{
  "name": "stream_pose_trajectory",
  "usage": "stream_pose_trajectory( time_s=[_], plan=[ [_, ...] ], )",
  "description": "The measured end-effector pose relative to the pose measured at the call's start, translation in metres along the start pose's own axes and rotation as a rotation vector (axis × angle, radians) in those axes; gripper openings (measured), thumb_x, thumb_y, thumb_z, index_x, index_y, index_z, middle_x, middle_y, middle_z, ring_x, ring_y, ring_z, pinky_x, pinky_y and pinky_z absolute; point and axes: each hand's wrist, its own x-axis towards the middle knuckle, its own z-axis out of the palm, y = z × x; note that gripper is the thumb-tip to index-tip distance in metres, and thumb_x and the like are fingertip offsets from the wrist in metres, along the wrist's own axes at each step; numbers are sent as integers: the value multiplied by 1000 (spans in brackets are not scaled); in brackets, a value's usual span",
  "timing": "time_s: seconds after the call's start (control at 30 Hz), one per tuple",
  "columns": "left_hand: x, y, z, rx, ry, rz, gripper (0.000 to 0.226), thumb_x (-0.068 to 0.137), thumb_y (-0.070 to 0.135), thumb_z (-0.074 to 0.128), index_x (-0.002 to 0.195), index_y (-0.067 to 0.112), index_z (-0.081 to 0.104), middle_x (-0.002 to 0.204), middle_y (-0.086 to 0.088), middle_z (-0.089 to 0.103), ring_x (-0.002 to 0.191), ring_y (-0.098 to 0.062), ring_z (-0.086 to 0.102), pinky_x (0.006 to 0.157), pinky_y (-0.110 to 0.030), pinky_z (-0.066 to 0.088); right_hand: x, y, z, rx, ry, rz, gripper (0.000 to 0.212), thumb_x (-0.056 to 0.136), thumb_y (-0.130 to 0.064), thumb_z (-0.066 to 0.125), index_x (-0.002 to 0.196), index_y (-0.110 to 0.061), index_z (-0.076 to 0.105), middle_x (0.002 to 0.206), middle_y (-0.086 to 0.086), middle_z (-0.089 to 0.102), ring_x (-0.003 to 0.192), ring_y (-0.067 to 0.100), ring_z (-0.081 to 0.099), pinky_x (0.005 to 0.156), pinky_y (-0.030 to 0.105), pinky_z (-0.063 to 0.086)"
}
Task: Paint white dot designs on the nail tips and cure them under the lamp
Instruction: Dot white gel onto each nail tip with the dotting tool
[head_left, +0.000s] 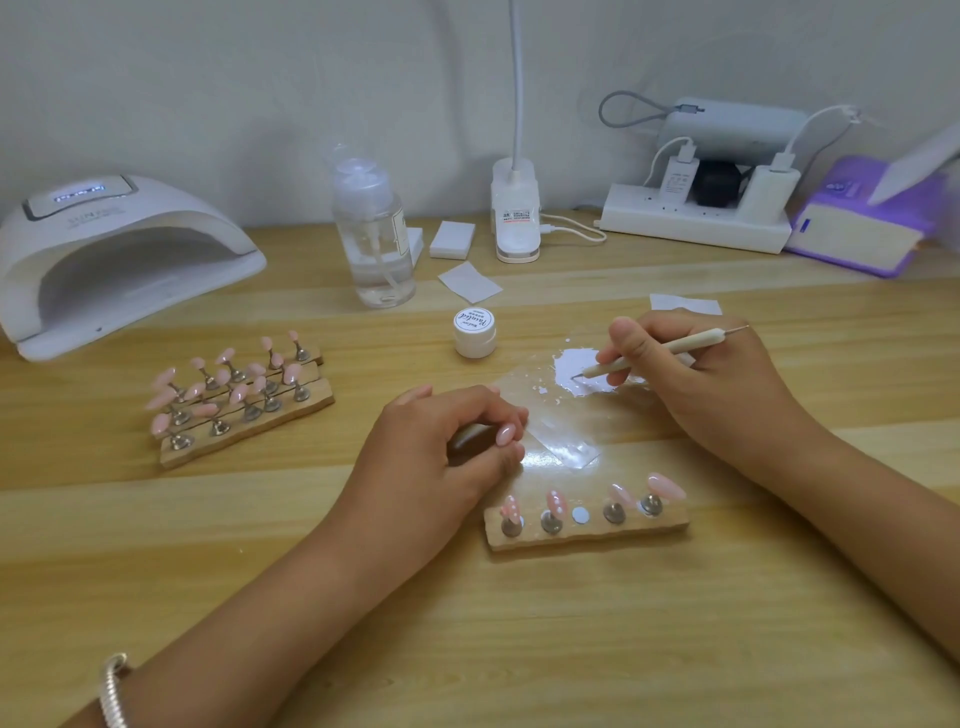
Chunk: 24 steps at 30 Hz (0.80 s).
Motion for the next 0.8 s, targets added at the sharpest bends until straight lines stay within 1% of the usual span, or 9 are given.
stream_pose_trajectory(
  time_s=[0.07,0.17,0.23,0.33,0.4,0.57,0.67,0.73,0.8],
  plan=[
    [0,1,0,2,-2,1,17,78,29,67,86,14,71,99,32,70,110,13,58,111,-48,36,0,0,0,5,-16,5,34,96,-37,55,76,-16,74,72,-6,71,70,2,65,66,9,44],
    [0,1,-1,8,-7,0,14,79,26,69,86,14,71,99,31,70,110,13,58,111,-49,36,-1,0,-1,13,49,-1,36,100,-31,54,74,-15,73,65,-9,68,67,-1,62,64,8,43],
    [-1,1,-1,13,-12,-7,7,83,20,74,85,15,70,100,31,71,110,12,58,111,-49,36,-1,0,-2,33,73,-7,37,100,-31,54,74,-13,73,63,-10,68,66,-2,61,64,8,42],
    [-1,0,-1,13,-15,-24,7,84,12,76,84,15,70,99,31,71,112,14,57,112,-49,35,-2,0,-2,18,40,0,37,100,-29,54,71,-16,73,64,-2,69,67,2,63,65,12,45],
    [-1,0,-1,14,-17,-29,7,84,12,76,84,15,70,99,30,71,112,14,57,112,-49,35,-1,0,-2,10,52,7,37,101,-29,55,70,-17,73,62,0,68,66,3,63,65,12,45],
    [-1,2,-1,21,-13,-26,7,83,11,76,84,14,70,99,30,71,111,14,57,112,-48,35,-1,0,-2,-10,54,9,38,101,-28,54,70,-18,72,61,-2,68,64,1,62,63,11,44],
    [-2,3,-2,37,-12,-26,9,83,13,77,82,18,69,98,27,72,110,12,59,116,-44,29,-2,-2,-2,-10,73,11,38,102,-28,53,71,-15,73,61,-3,67,64,0,61,63,13,45],
    [-3,4,-3,57,16,-19,10,82,15,77,80,22,70,97,23,74,110,10,60,118,-37,25,-3,-2,-2,1,129,-1,40,102,-29,52,72,-13,73,63,-5,67,63,-2,60,59,10,41],
    [-4,6,-4,61,77,9,11,78,15,81,80,23,73,102,24,72,117,11,55,117,-35,27,-4,-3,-3,19,185,-19,39,103,-29,50,75,-12,72,63,-5,67,63,-3,59,58,7,38]
  ],
)
